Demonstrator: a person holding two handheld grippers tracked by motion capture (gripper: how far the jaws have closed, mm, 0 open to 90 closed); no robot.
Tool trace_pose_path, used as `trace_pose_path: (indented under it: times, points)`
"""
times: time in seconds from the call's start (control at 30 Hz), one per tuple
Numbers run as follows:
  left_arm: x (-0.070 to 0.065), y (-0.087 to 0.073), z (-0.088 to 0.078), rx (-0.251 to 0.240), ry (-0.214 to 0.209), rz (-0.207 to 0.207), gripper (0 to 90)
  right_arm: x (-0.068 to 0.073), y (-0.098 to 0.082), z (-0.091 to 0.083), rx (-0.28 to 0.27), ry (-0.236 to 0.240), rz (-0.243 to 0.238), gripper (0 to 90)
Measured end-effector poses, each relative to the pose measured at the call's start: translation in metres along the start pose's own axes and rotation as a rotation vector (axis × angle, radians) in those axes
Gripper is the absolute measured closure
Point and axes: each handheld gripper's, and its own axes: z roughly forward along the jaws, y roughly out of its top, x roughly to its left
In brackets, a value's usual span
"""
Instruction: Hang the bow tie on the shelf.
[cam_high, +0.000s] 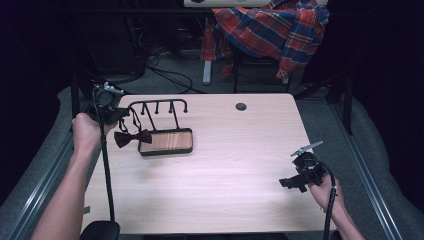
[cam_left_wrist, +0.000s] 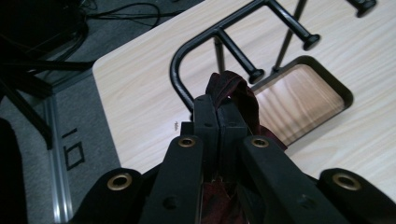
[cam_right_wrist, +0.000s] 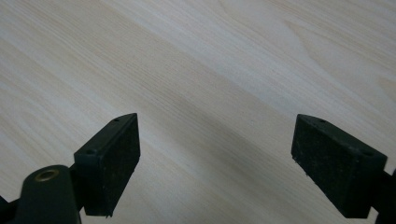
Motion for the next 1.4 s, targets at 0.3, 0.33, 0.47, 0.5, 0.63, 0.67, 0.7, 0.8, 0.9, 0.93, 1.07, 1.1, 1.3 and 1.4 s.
trace_pose_path:
  times: [0.3,0.33,0.47,0.5,0.63,0.67,0.7,0.8,0.9,0.93,1.07,1.1,1.3,1.4]
  points:
    - [0.008,0.004,0.014,0.012,0.012,-0.010,89.1,0.000,0.000,0.001,0.000,0.009,0.004,15.4]
    - [0.010,0.003,0.016,0.007,0.012,-0.015,89.1,0.000,0.000,0.001,0.000,0.009,0.004,15.4]
    - [0.014,0.002,0.021,-0.005,0.012,-0.026,89.1,0.000,0.000,0.001,0.017,0.010,-0.002,15.4]
    - [0.016,0.001,0.023,-0.003,0.010,-0.029,89.1,0.000,0.000,0.002,0.013,0.008,0.001,15.4]
    - [0.022,-0.002,0.030,0.006,0.009,-0.053,89.1,0.001,0.000,0.002,0.009,0.012,0.004,15.4]
    - [0.022,-0.002,0.030,0.006,0.009,-0.053,89.1,0.001,0.000,0.002,0.008,0.012,0.005,15.4]
    - [0.026,-0.004,0.033,-0.001,0.004,-0.078,89.0,0.001,0.000,0.003,0.009,0.012,0.005,15.5]
    - [0.027,-0.006,0.036,-0.002,0.001,-0.089,89.0,0.001,0.000,0.004,0.002,0.014,0.008,15.5]
    - [0.029,-0.006,0.039,0.005,-0.001,-0.093,89.0,0.001,0.001,0.003,0.010,0.011,0.000,15.4]
    - [0.029,-0.006,0.039,0.008,-0.003,-0.092,89.0,0.001,0.001,0.003,0.013,0.009,-0.003,15.5]
    - [0.029,-0.007,0.041,0.008,-0.008,-0.097,88.9,0.000,0.001,0.003,0.026,0.008,-0.012,15.5]
    - [0.030,-0.008,0.042,0.012,-0.009,-0.093,88.9,0.001,0.001,0.003,0.018,0.013,-0.004,15.5]
    - [0.030,-0.011,0.045,0.016,-0.020,-0.097,88.1,0.001,0.000,0.003,0.016,0.017,-0.004,15.5]
    - [0.030,-0.012,0.046,0.025,-0.017,-0.089,85.4,0.001,0.000,0.003,0.007,0.021,0.004,15.4]
